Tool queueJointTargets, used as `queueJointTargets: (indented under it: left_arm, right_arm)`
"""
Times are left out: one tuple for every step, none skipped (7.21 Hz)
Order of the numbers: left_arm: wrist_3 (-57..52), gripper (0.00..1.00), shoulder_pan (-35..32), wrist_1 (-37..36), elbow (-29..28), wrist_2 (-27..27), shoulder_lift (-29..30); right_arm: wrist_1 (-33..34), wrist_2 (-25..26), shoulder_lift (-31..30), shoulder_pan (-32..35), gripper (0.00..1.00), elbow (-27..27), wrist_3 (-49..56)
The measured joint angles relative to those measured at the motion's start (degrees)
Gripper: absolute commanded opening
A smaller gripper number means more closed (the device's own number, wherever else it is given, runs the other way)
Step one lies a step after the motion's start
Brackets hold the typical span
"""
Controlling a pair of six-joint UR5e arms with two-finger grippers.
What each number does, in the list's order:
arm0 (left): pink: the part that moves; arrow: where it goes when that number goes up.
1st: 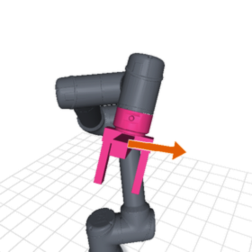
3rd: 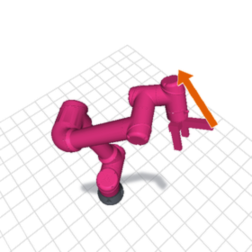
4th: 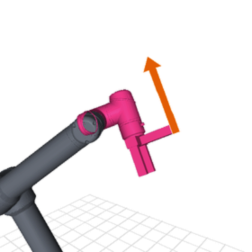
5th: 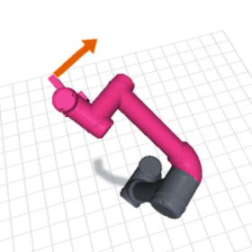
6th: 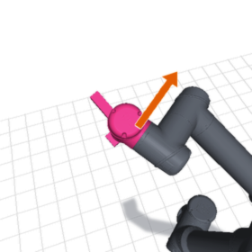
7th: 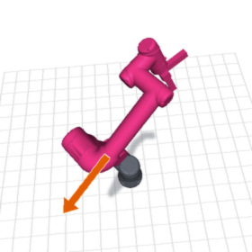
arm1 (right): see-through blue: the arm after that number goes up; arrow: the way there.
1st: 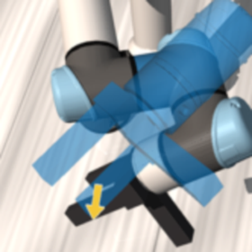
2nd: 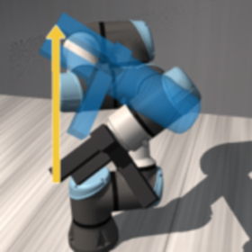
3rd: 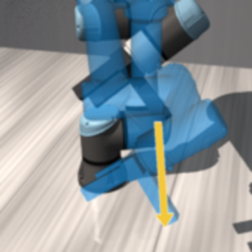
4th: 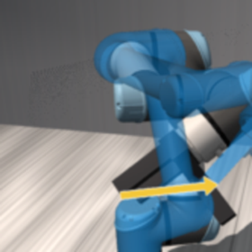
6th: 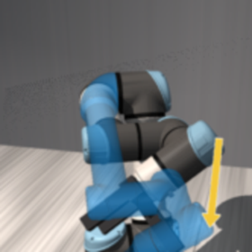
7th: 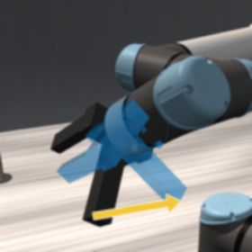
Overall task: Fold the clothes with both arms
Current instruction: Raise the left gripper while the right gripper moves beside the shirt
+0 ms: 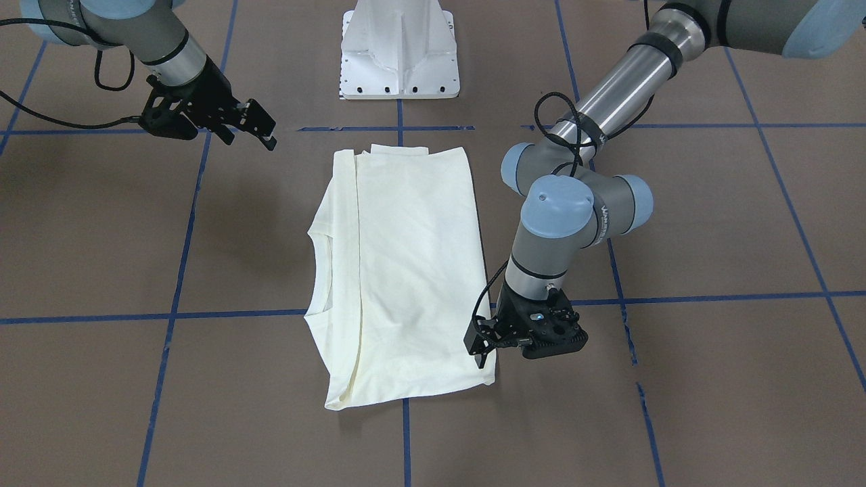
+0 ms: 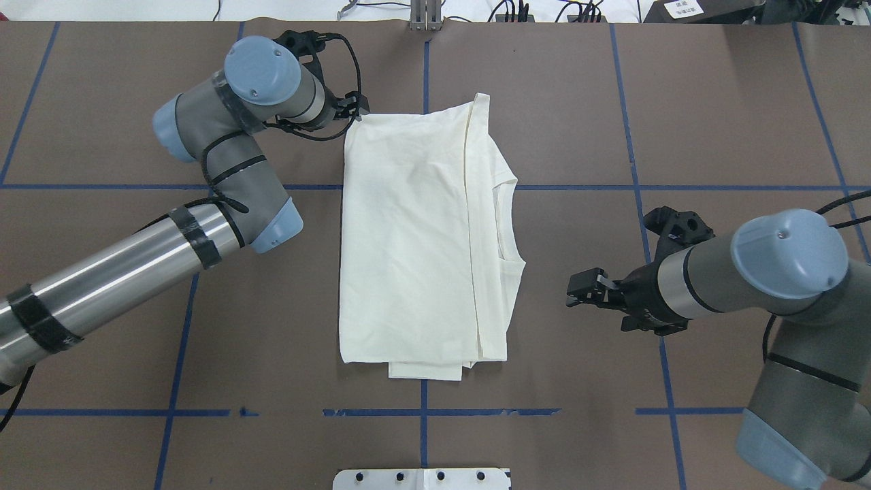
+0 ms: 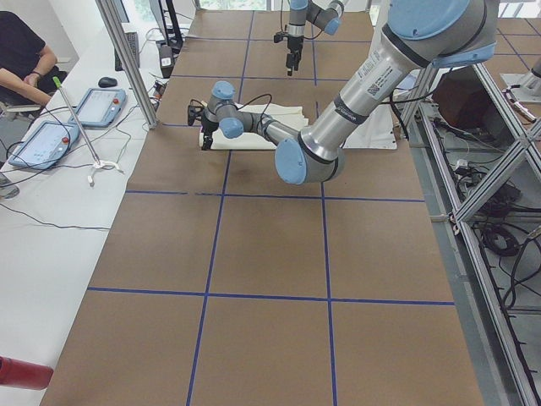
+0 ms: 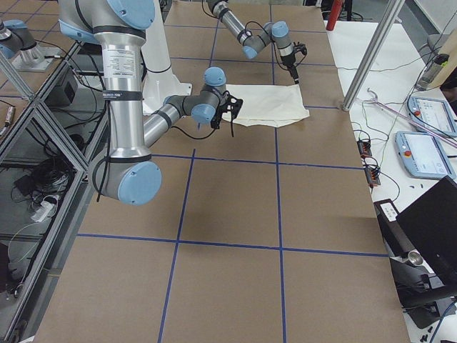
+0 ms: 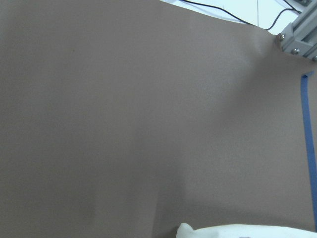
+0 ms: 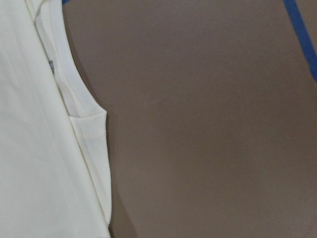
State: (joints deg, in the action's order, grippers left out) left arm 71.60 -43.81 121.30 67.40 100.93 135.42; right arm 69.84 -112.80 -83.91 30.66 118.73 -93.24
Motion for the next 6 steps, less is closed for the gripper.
queueJointTargets:
  left_arm:
    - [-2.03,1.00,-0.09,-4.59,7.35,0.52,-3.66]
    - [-3.91,1.00,0.07,-8.55,15.01,0.88,-7.25]
    - [-4.96,1.00,0.66,-11.70,23.15,1.78,-11.18]
    - [-5.37,1.00,1.50,-14.33,30.29,2.92,-14.57]
    - [-5.52,1.00,2.38,-16.60,35.36,3.64,-16.69]
    - [-5.54,1.00,2.96,-18.02,38.05,3.96,-17.60]
  right_arm:
    - [4.92,0.55,3.84,-0.42,1.00,-0.81,1.47]
    - [10.64,2.42,8.01,-1.84,1.00,-1.63,3.33]
    - [16.75,5.84,12.92,-4.45,1.00,-3.09,4.38]
    - [22.24,8.91,17.66,-7.08,1.00,-5.17,5.16]
    - [26.55,11.57,21.64,-9.52,1.00,-7.72,6.78]
    - [29.54,13.91,24.80,-11.57,1.00,-10.45,9.10]
